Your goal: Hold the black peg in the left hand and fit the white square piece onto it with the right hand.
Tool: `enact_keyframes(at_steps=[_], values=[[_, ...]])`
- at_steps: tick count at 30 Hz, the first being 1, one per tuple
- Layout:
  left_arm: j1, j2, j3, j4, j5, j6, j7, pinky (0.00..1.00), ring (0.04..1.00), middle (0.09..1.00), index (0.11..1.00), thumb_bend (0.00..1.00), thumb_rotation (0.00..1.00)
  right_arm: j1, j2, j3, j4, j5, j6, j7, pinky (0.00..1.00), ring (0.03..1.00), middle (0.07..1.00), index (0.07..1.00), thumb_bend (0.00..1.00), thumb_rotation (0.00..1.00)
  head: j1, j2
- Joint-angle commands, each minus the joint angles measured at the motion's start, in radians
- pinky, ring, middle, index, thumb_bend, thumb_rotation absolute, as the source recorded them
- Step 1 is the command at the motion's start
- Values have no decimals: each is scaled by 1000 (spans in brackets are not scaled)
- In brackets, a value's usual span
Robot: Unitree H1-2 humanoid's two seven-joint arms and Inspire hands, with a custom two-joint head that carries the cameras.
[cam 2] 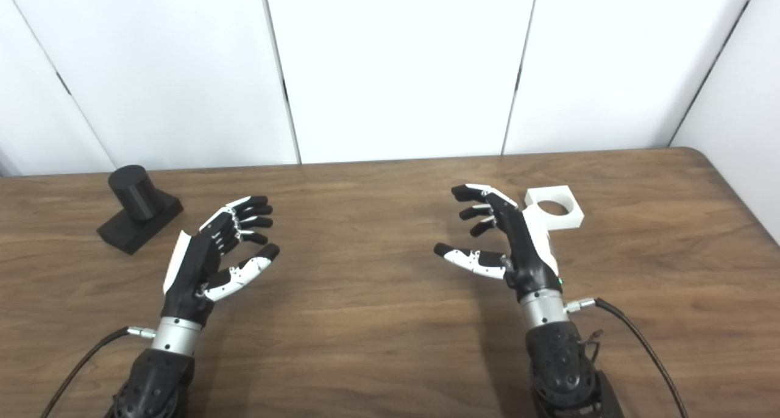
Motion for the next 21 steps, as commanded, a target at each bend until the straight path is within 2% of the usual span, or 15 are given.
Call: enact_keyframes(at_steps=[1,4,10,17,21], values=[[-39,1,3,-12,-5,-30,12,595,714,764,774,605,227,-34,-6,-5,-15,5,-43,-10,481,630,723,708,591,47,9,0],[-38,-5,4,-13,-6,-21,14,592,717,775,797,599,209,-33,-6,-6,-23,1,-27,-5,487,628,719,710,597,53,10,0],[-36,-8,4,-22,18,-15,26,591,715,777,812,612,248,-29,-5,-7,-31,12,-25,4,491,633,724,707,598,31,22,-2],[-32,-25,-18,-26,30,-8,19,601,731,794,817,584,247,-20,-21,-27,-42,37,-11,18,520,651,727,716,592,52,198,-25],[-33,-50,-33,-24,40,-5,27,592,731,788,802,583,212,-16,-40,-43,-41,68,-40,32,502,655,732,716,579,4,284,-43]])
